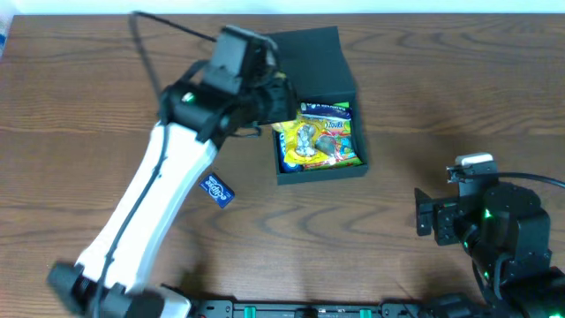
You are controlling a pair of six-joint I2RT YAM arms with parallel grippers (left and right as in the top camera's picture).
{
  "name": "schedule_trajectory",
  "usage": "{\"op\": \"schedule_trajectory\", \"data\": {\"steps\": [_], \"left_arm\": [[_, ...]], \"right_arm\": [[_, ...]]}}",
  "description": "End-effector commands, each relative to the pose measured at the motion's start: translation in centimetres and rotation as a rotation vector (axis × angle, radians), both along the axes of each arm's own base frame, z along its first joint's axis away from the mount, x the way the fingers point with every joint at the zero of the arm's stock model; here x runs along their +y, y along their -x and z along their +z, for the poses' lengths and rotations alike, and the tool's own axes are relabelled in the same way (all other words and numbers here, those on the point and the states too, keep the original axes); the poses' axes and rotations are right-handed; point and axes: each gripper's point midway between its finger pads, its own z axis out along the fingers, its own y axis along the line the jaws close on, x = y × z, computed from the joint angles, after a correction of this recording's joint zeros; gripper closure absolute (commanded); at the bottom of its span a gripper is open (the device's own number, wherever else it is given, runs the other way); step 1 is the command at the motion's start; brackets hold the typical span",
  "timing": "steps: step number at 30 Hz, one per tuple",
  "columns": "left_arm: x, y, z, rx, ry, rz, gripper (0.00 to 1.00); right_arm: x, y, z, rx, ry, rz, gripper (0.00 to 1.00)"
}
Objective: Pack container
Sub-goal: 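Lift the Mentos tin and carry it right into the black box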
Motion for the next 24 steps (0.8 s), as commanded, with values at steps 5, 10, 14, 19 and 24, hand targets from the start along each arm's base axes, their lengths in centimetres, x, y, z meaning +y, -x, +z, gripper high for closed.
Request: {"op": "schedule_trajectory", "data": {"steps": [5, 10, 14, 19, 24], "left_arm": [[-5.6, -0.6, -1.5, 0.136, 0.05, -0.123, 0.95], [-8.7, 0.1, -4.4, 0.259, 0.042, -0.181, 0.95], [-10.7, 1.4, -7.5, 0.345, -0.007, -0.221, 0.95], [-12.6, 2.9, -11.3, 0.425, -0.06, -0.258, 0.94], [-13.0, 3.0, -13.9, 0.465, -0.091, -0.261, 0.94]], "right_arm": [[-0.3, 0.1, -0.2, 0.007, -0.006, -0.02, 0.01], [-0.3, 0.1, -0.2, 0.007, -0.006, -0.02, 0.01], [-0.3, 0.1, -0.2, 0.006, -0.006, -0.02, 0.01], [-0.2, 0.1, -0.2, 0.007, -0.007, -0.02, 0.01], [-0.2, 0.1, -0.3, 0.01, -0.01, -0.015, 0.01]]}}
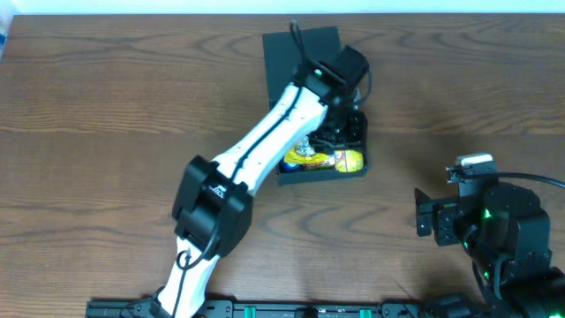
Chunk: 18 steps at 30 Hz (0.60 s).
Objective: Pack container
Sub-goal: 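Lift the Mentos tin and carry it right into the black box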
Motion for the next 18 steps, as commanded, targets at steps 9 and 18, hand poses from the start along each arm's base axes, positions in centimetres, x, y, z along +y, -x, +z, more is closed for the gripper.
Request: {"op": "schedule_trajectory", "data": {"steps": [9, 18], "left_arm": [[-0.6, -2.4, -0.1, -0.065, 0.012, 0.057, 0.94], [0.0, -3.8, -0.4, -0.125, -0.035, 0.098, 0.95]], "right_arm": [[-0.1, 0.1, -0.2, 0.007, -0.011, -0.016, 0.01], [-0.1, 0.1, -0.2, 0.007, -0.01, -0.015, 0.01]]}}
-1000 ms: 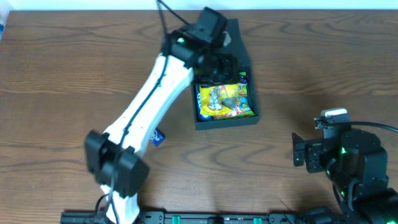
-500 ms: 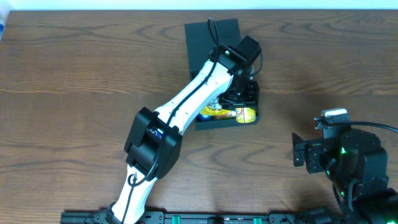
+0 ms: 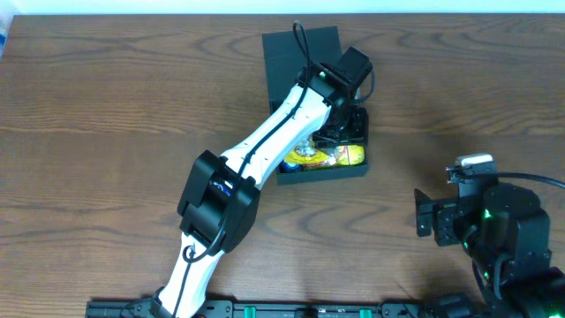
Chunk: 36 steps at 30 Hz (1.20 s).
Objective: Pack container
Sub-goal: 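Lift the Mentos tin and carry it right into the black box, then lower the Mentos tin into the box's right side and release it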
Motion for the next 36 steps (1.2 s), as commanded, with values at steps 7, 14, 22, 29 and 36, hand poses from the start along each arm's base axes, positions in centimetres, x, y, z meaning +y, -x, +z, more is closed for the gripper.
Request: {"op": "schedule_trajectory", "data": {"steps": [7, 14, 22, 29, 36], "left_arm": [[0.8, -1.6, 0.6, -0.067, -0.046, 0.046, 0.94], [0.7, -1.6, -1.4, -0.037, -0.069, 0.056, 0.95], [0.5, -1.7, -2.7, -0.021, -0.082, 0.058, 0.95], [0.1, -1.4, -2.8, -0.015, -0.079, 0.073, 0.94], [-1.3, -0.4, -2.7, -0.024, -0.074, 0.043, 0.94]], "right_arm": [[-0.1, 0.0, -0.2, 0.005, -0.011, -0.016, 0.01], [-0.1, 0.0, -0.2, 0.005, -0.011, -0.016, 0.01], [-0.1, 0.0, -0.2, 0.005, -0.011, -0.016, 0.01], [-0.1, 0.0, -0.2, 0.005, -0.011, -0.016, 0.01], [-0.1, 0.0, -0.2, 0.005, -0.011, -0.016, 0.01]]}}
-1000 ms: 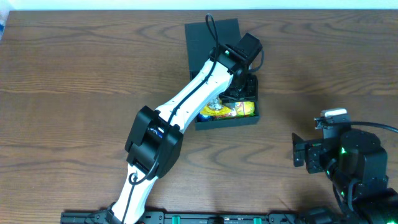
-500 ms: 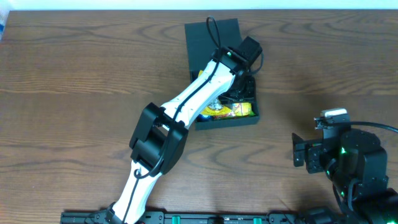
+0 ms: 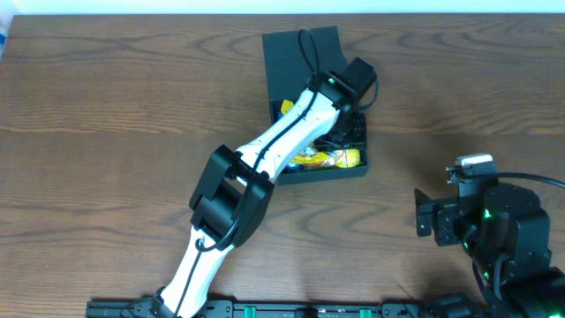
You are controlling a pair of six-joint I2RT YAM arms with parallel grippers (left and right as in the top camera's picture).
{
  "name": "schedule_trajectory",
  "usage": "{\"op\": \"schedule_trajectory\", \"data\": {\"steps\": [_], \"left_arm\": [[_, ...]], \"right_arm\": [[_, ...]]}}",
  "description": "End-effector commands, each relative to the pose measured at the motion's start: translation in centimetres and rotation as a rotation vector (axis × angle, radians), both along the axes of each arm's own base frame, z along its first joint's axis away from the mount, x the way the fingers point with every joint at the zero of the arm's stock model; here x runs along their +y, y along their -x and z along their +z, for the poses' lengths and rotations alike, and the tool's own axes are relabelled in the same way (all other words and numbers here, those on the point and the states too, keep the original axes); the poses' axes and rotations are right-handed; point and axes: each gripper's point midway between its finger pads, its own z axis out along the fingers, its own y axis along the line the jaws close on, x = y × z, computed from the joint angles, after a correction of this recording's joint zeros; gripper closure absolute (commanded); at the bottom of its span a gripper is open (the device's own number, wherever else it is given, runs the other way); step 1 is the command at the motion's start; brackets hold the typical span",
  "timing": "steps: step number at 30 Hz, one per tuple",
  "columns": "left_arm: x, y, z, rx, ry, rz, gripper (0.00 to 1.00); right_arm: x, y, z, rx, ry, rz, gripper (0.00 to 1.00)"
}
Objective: Pack container
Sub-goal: 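Lower the Mentos tin into the box's right side and release it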
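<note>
The black box [image 3: 360, 168] stands open at the back middle of the table, its lid [image 3: 296, 53] lying flat behind it. Yellow snack packets [image 3: 328, 159] fill its front part, and a bit of blue and yellow shows at its left wall. My left arm reaches diagonally from the near edge, and the left gripper [image 3: 342, 132] points down inside the box over the packets. The wrist hides its fingers, so their state cannot be told. My right gripper [image 3: 422, 216] rests near the right front, away from the box; its fingers are too dark to read.
The left arm's elbow [image 3: 231, 187] hangs over the table to the left of the box and hides the wood beneath it. Bare wooden table [image 3: 106, 132] lies to the left and right [image 3: 477, 97] of the box.
The left wrist has shifted slightly toward the back of the box and the elbow has moved a little to the right. The right arm has not moved.
At first the left gripper hung at the box's left edge, with the packets in full view and a small blue packet lying on the table to the left. After that the gripper was down inside the box, and it remains there now. The elbow covers the blue packet's spot.
</note>
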Motion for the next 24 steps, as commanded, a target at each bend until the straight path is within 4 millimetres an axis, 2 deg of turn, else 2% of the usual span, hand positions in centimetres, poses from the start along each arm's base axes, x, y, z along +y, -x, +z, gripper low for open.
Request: {"op": "schedule_trajectory", "data": {"steps": [1, 3, 7, 10, 13, 15, 20, 23, 24], "left_arm": [[-1.31, 0.19, 0.99, -0.024, 0.022, -0.008, 0.92], [-1.54, 0.26, 1.03, -0.027, 0.026, -0.009, 0.87], [-1.61, 0.22, 1.03, -0.031, 0.026, -0.01, 0.86], [-1.48, 0.1, 0.99, -0.038, 0.018, -0.008, 0.73], [-1.36, 0.0, 0.95, -0.044, 0.011, -0.006, 0.69], [-1.36, -0.01, 0.95, -0.044, 0.011, -0.006, 0.59], [-1.33, -0.06, 0.94, -0.047, 0.008, -0.005, 0.51], [-1.33, -0.06, 0.94, -0.047, 0.008, -0.006, 0.37], [-1.33, -0.06, 0.94, -0.047, 0.008, -0.006, 0.37]], "right_arm": [[-0.13, 0.03, -0.17, 0.005, -0.011, -0.016, 0.01], [-0.13, 0.03, -0.15, 0.004, -0.011, -0.016, 0.01], [-0.13, 0.03, -0.17, 0.005, -0.011, -0.016, 0.01], [-0.12, 0.03, -0.17, 0.005, -0.011, -0.015, 0.01], [-0.12, 0.03, -0.17, 0.005, -0.011, -0.015, 0.01], [-0.12, 0.03, -0.17, 0.005, -0.011, -0.015, 0.01], [-0.12, 0.03, -0.17, 0.005, -0.011, -0.015, 0.01], [-0.13, 0.03, -0.17, 0.005, -0.011, -0.016, 0.01], [-0.12, 0.03, -0.17, 0.005, -0.011, -0.015, 0.01]]}}
